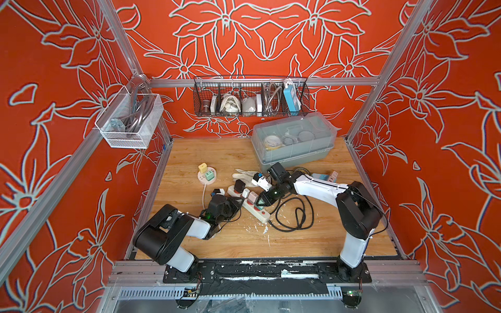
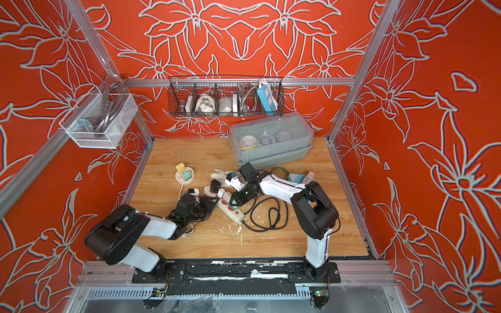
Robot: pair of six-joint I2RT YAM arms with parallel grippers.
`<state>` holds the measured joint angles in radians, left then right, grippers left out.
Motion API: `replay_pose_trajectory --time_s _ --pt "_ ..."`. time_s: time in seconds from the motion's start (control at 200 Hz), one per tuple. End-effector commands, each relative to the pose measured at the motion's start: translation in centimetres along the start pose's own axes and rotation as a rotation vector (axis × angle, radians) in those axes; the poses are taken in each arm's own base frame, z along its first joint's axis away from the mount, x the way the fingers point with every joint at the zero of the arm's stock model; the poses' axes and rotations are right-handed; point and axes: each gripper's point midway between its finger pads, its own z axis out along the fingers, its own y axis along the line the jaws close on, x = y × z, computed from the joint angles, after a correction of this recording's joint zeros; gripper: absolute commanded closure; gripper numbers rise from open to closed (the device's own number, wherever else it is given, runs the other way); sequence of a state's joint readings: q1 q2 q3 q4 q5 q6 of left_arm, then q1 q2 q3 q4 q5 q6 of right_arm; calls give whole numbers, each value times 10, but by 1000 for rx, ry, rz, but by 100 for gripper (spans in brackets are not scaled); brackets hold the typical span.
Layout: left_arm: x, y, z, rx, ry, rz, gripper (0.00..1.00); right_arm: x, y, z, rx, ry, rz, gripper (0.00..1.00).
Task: Pull the plug off the socket
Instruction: Remove the plug from the socket.
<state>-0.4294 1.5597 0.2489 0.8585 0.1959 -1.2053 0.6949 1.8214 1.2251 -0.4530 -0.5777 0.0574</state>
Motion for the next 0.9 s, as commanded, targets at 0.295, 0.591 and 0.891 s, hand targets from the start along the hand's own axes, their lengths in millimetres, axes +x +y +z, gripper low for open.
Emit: replay_pose_trajectory --time_s 0.295,0.591,0.891 --pt "24 168 -50 -643 37 9 100 -5 11 -40 -5 -15 -45 100" --pt "19 166 -53 -678 32 47 100 -4 13 -68 49 17 -139 100" --pt "18 166 -55 -695 34 69 100 -8 15 -49 -115 12 84 100"
